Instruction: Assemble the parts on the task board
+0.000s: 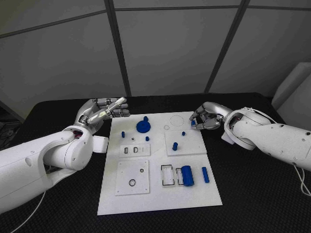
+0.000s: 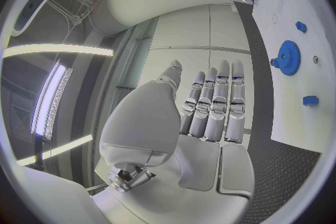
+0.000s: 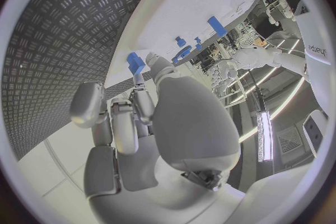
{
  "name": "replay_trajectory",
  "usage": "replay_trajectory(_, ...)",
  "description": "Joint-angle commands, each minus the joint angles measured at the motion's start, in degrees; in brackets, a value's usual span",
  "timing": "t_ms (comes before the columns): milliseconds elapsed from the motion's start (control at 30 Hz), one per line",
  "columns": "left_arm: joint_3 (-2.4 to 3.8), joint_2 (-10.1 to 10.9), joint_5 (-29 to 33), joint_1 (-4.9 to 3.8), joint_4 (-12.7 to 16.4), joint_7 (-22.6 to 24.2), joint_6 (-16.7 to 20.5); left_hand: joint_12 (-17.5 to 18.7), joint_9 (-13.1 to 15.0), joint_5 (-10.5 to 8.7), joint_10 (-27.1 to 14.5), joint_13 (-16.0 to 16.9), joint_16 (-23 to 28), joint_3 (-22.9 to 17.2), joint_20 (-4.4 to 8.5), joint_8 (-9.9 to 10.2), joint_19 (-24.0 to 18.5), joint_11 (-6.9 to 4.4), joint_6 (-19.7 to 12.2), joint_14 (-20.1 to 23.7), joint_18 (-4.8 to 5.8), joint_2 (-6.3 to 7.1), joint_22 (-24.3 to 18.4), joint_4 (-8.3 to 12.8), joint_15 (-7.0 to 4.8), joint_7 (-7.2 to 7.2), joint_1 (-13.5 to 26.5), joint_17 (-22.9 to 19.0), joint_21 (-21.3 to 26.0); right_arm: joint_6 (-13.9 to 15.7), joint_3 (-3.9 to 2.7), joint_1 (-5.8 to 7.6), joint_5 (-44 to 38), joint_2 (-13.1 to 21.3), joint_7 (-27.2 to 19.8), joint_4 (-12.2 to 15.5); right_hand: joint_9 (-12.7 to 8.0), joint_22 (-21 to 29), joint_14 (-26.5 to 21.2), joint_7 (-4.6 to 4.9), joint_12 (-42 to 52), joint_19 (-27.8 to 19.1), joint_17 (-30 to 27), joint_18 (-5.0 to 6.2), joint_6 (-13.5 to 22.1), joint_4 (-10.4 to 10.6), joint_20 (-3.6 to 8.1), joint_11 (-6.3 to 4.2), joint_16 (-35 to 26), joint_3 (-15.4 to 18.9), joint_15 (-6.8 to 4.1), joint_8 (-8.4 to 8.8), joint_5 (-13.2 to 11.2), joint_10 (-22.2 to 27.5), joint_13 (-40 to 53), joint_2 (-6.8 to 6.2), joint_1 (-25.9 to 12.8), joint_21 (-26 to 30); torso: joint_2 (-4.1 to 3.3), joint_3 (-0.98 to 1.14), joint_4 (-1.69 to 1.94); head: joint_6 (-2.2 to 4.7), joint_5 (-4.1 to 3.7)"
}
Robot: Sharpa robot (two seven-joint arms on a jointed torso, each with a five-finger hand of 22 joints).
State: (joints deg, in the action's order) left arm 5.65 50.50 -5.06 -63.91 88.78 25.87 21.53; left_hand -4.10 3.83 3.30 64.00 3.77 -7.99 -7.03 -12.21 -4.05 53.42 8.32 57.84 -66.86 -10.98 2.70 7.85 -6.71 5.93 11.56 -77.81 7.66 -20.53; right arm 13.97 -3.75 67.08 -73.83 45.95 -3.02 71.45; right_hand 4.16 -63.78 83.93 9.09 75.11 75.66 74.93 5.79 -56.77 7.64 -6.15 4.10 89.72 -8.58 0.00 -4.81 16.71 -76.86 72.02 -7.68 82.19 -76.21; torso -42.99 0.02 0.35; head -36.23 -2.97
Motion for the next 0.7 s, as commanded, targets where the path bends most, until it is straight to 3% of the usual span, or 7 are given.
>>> replay_trajectory(33, 0.05, -0.06, -0.37, -0.07, 0.01, 0.40, -0.73, 0.25, -0.04, -0.33, 0.30, -0.04, 0.18, -0.05, -0.16, 0.21, -0.41, 0.21, 0.19, 0.23, 0.51, -0.35, -0.06, 0.25, 0.01, 0.05, 0.36, 0.08, 0.39, -1.12, -0.02, -0.03, -1.13, -0.13, 0.55, -0.17, 0.09, -0.13, 6.06, -0.11, 0.15, -0.15, 15.01, -0.49, -0.44, -0.21, 0.09, -0.07, 0.26, -0.25, -0.10, -0.22, 0.21, -0.03, 0.05, 0.64, -0.02, 0.04, 0.00, 0.00, 0.01, -0.07, 0.05)
replay_trajectory(700, 0.05, -0.11, -0.37, -0.05, -0.20, 0.32, -0.81, 0.27, -0.04, -0.33, 0.30, -0.04, 0.24, -0.08, -0.16, 0.23, -0.42, 0.23, 0.20, 0.22, 0.51, -0.39, -0.08, 0.32, 0.01, 0.08, 0.31, 0.10, 0.40, -0.75, -0.02, -0.13, -1.46, -0.72, 1.04, -1.29, 0.08, -0.32, 6.07, -0.11, 0.22, -0.04, 15.07, -0.53, -0.51, -0.33, 0.10, -0.09, 0.28, -0.36, -0.11, -0.22, 0.18, -0.11, 0.14, 0.80, 0.15, -0.06, 0.01, -0.01, -0.03, -0.32, 0.07)
